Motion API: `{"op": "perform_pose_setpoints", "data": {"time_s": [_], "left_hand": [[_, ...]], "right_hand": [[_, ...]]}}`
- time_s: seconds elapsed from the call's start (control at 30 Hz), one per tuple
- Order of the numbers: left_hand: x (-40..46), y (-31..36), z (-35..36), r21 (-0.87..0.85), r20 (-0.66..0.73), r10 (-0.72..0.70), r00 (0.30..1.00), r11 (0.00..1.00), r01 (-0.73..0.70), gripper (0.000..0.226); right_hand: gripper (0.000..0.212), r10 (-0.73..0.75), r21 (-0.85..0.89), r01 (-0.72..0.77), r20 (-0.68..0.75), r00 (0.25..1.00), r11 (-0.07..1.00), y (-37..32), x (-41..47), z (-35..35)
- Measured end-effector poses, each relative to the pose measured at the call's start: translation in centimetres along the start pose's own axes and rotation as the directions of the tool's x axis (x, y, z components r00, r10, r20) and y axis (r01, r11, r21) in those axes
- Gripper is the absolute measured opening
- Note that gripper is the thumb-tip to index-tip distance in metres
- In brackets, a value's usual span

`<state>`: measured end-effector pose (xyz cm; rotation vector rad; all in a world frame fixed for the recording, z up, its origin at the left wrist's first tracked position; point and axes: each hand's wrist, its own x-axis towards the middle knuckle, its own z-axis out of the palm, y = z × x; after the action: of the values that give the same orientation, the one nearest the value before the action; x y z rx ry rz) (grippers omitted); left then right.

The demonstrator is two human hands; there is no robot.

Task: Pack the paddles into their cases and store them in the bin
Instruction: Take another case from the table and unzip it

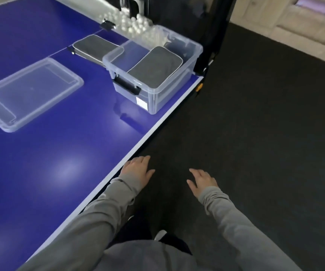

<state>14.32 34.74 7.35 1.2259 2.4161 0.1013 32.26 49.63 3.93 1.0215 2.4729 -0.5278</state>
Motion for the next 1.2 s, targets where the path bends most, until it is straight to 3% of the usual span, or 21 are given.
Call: {"op": "perform_pose_setpoints", "data": {"time_s": [0.23,0.43,0.73,0.87,1.03,1.2], "left_hand": [[10.9,3.3,-6.5,-0.05,-0.221,0.023,0.975,0.998,-0.035,0.056],[21.9,4.0,-12.8,-0.081,-0.422,0.026,0.906,0.995,-0.066,0.053],[30.6,-3.3,-19.3,-0.207,-0.502,-0.347,0.792,0.938,0.28,0.061],[32.0,-7.5,-19.7,-0.276,-0.496,-0.524,0.692,0.851,0.447,0.069],[32.9,-10.1,-18.6,-0.452,-0.397,-0.77,0.5,0.638,0.624,0.079],[34.1,-9.2,-16.8,-0.65,-0.258,-0.891,0.374,0.446,0.615,0.088]], "right_hand": [[0.05,-0.027,0.028,0.03,-0.093,0.995,0.999,2.6,8.0,-7.0],[0.051,-0.125,-0.014,0.125,-0.215,0.969,0.992,2.1,18.0,-15.9],[0.05,-0.372,-0.042,0.386,-0.386,0.844,0.921,-3.7,31.2,-29.6],[0.05,-0.543,-0.132,0.534,-0.355,0.761,0.835,-8.1,36.4,-32.4],[0.052,-0.7,-0.214,0.667,-0.209,0.683,0.714,-13.1,43.4,-34.4],[0.053,-0.802,-0.27,0.761,-0.083,0.592,0.59,-17.2,49.2,-36.1]]}}
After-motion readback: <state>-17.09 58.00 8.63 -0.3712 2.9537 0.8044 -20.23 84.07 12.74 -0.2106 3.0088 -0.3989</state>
